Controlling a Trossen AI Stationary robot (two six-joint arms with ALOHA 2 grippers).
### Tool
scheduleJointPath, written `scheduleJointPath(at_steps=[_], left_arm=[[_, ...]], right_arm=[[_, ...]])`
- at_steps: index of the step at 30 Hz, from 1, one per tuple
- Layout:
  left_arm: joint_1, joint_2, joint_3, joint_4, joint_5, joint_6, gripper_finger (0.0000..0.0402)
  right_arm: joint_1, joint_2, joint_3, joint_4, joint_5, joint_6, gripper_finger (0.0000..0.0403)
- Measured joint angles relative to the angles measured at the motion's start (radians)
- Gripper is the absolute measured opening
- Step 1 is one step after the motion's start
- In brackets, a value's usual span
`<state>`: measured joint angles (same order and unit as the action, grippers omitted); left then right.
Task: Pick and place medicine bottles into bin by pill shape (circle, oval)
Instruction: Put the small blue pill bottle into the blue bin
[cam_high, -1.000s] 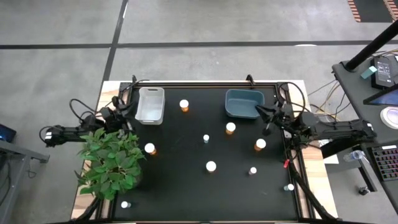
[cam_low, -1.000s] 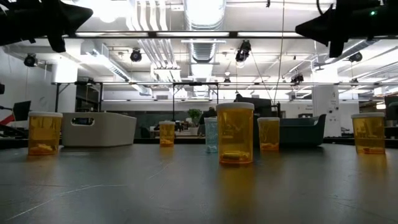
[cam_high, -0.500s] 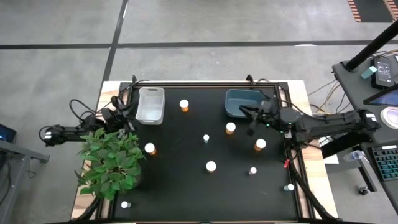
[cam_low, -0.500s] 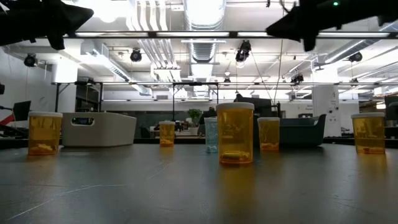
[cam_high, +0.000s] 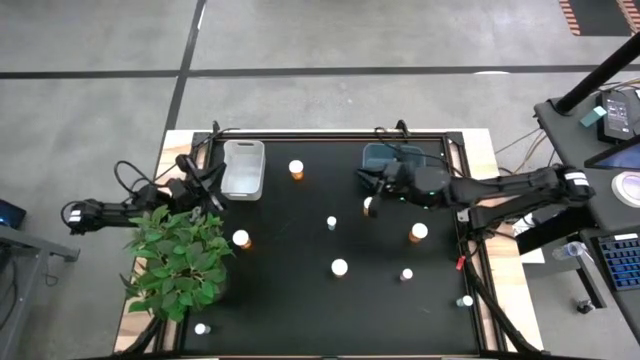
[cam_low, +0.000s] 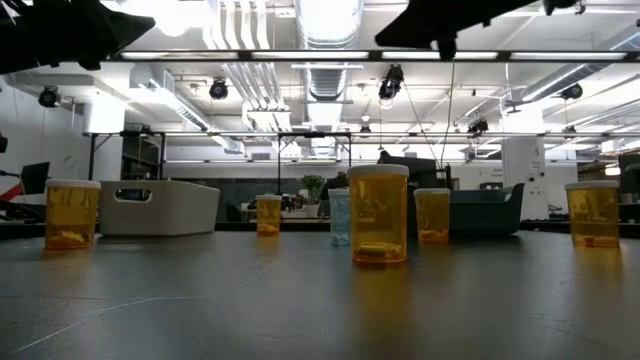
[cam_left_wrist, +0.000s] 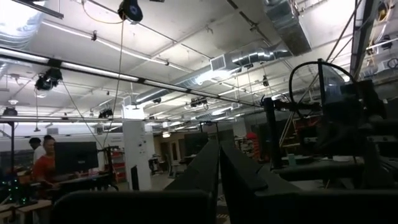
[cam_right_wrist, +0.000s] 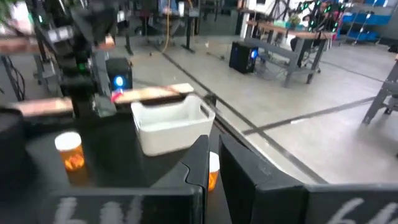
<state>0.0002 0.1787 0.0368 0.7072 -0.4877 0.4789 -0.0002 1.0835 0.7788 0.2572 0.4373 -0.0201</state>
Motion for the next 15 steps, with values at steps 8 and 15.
scheduleJointPath(at_steps=[8, 15], left_arm=[[0.0, 0.001, 0.0, 0.022, 0.0, 0.001, 0.0], [0.0, 0.002, 0.0, 0.035, 0.0, 0.011, 0.0]], right_arm=[[0.0, 0.12, 0.153, -0.198, -0.01, 0.035, 0.0028], [0.001, 0.22, 0.313, -0.533, -0.18, 0.053, 0.0028]])
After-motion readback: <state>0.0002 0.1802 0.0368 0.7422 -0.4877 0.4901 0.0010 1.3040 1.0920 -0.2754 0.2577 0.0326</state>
